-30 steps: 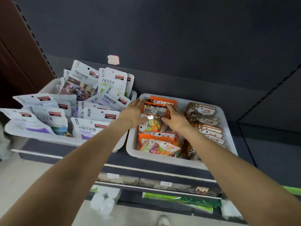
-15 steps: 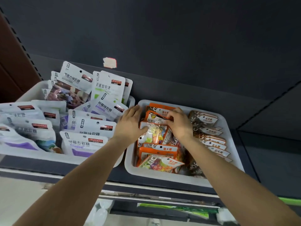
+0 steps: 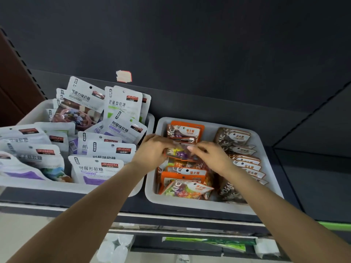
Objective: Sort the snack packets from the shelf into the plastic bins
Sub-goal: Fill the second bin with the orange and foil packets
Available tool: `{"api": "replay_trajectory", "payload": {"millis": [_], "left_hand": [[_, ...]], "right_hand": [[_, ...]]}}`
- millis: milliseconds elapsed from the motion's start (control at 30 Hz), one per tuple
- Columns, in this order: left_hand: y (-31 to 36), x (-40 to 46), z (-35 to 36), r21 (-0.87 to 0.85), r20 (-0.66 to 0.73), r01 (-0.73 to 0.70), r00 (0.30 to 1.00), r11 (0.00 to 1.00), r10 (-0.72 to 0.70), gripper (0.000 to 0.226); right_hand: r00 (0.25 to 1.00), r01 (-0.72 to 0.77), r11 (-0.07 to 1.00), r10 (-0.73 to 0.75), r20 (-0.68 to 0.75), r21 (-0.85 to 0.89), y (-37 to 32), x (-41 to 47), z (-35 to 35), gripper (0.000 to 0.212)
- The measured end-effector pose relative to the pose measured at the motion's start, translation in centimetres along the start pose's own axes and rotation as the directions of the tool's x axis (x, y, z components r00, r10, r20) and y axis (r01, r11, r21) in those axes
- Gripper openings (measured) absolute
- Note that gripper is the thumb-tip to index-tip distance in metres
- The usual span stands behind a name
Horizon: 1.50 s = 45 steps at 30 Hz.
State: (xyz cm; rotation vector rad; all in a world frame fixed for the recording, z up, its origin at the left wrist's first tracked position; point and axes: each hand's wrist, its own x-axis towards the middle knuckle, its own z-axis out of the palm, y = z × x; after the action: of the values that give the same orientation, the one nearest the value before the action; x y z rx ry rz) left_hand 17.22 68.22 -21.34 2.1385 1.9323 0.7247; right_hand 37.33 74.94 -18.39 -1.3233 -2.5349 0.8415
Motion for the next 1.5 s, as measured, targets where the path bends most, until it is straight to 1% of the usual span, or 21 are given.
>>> {"api": "replay_trajectory", "payload": {"millis": [67, 100, 167, 233, 267, 400, 500, 567, 667, 767, 867, 933, 967, 1033, 1100, 1167, 1200, 1267, 1333, 1433, 1500], "left_hand": [[-0.2, 0.1, 0.0, 0.039, 0.035, -0.029, 0.999, 0.999, 0.028, 0.042], [-0.1, 0.0, -0.1, 0.064, 0.072, -0.039, 0.997, 0.997, 0.035, 0.047], [-0.1, 0.1, -0.3, 0.106, 0.143, -0.050, 0.989, 0.993, 0.035, 0.063], [-0.1, 0.0, -0.4, 0.115, 0.163, -0.066, 0.986, 0.991, 0.047, 0.081], [0.0, 0.0, -0.4, 0.118, 0.170, -0.068, 0.984, 0.991, 0.047, 0.082], [0.3, 0.1, -0.3, 0.227, 0.192, -0.036, 0.981, 0.973, -0.009, 0.058], [0.6, 0.3, -0.5, 0.272, 0.227, -0.021, 0.973, 0.962, -0.043, 0.059], [0.7, 0.3, -0.5, 0.299, 0.254, -0.017, 0.965, 0.954, -0.062, 0.062], [0.8, 0.5, -0.4, 0.331, 0.272, -0.028, 0.960, 0.943, -0.067, 0.062], [0.8, 0.7, -0.6, 0.303, 0.263, -0.004, 0.961, 0.953, -0.080, 0.062], [1.2, 1.0, -0.9, 0.319, 0.275, 0.018, 0.955, 0.947, -0.110, 0.063], [1.5, 1.3, -1.1, 0.324, 0.292, 0.029, 0.948, 0.946, -0.129, 0.063], [1.5, 1.6, -1.1, 0.330, 0.294, 0.030, 0.946, 0.943, -0.133, 0.062], [1.5, 2.1, -1.1, 0.362, 0.286, 0.035, 0.947, 0.931, -0.147, 0.064], [1.5, 2.6, -0.9, 0.391, 0.282, 0.066, 0.941, 0.918, -0.187, 0.069], [1.5, 2.8, -0.6, 0.416, 0.300, 0.082, 0.928, 0.906, -0.222, 0.075], [1.5, 2.8, -0.4, 0.429, 0.312, 0.079, 0.922, 0.900, -0.229, 0.076], [1.5, 2.7, -0.3, 0.449, 0.326, 0.070, 0.915, 0.891, -0.236, 0.077], [1.4, 2.7, -0.2, 0.462, 0.320, 0.064, 0.918, 0.885, -0.233, 0.077], [1.2, 2.9, 0.1, 0.473, 0.308, 0.065, 0.922, 0.879, -0.234, 0.078], [1.0, 3.0, 0.3, 0.482, 0.300, 0.073, 0.923, 0.873, -0.243, 0.080]], "right_hand": [[0.999, -0.054, 0.997, 0.054, 0.005, -0.051, 0.3, 0.9, -0.2, 0.035], [0.996, -0.080, 0.995, 0.082, 0.038, -0.051, 0.3, 1.4, -0.1, 0.039], [0.982, -0.136, 0.991, 0.137, 0.134, -0.015, 0.2, 2.4, 0.3, 0.056], [0.971, -0.146, 0.986, 0.158, 0.179, -0.078, 0.3, 3.3, 0.9, 0.073], [0.967, -0.159, 0.982, 0.176, 0.183, -0.107, 0.2, 3.6, 1.2, 0.079], [0.970, -0.218, 0.972, 0.226, 0.094, -0.081, -0.1, 4.5, 1.6, 0.092], [0.968, -0.241, 0.967, 0.246, 0.053, -0.077, 0.1, 4.8, 1.2, 0.095], [0.952, -0.292, 0.956, 0.294, 0.088, -0.038, 0.3, 4.8, 1.1, 0.095], [0.945, -0.311, 0.948, 0.300, 0.128, 0.072, 0.3, 4.7, 1.3, 0.090], [0.940, -0.338, 0.927, 0.324, 0.105, 0.164, 0.4, 4.7, 0.8, 0.077], [0.938, -0.346, 0.920, 0.335, 0.091, 0.186, 0.8, 4.3, -0.3, 0.048], [0.947, -0.315, 0.930, 0.321, 0.002, 0.191, 1.2, 4.1, -1.1, 0.017], [0.951, -0.291, 0.934, 0.305, -0.042, 0.207, 1.2, 4.0, -1.5, 0.008], [0.952, -0.257, 0.937, 0.288, -0.105, 0.236, 1.0, 4.3, -1.9, 0.016], [0.958, -0.241, 0.956, 0.262, -0.116, 0.169, 0.5, 4.6, -1.9, 0.009], [0.963, -0.260, 0.962, 0.265, -0.058, 0.083, 0.4, 5.1, -1.0, 0.037], [0.957, -0.283, 0.955, 0.287, -0.043, 0.084, 0.4, 5.3, -0.5, 0.044], [0.934, -0.326, 0.941, 0.335, -0.123, 0.092, 0.7, 5.6, 0.5, 0.049], [0.909, -0.339, 0.937, 0.348, -0.229, 0.080, 1.2, 5.9, 1.1, 0.044], [0.896, -0.298, 0.935, 0.343, -0.282, 0.191, 1.7, 6.3, 1.1, 0.029], [0.890, -0.265, 0.942, 0.322, -0.323, 0.208, 1.7, 6.4, 1.0, 0.028]]}}
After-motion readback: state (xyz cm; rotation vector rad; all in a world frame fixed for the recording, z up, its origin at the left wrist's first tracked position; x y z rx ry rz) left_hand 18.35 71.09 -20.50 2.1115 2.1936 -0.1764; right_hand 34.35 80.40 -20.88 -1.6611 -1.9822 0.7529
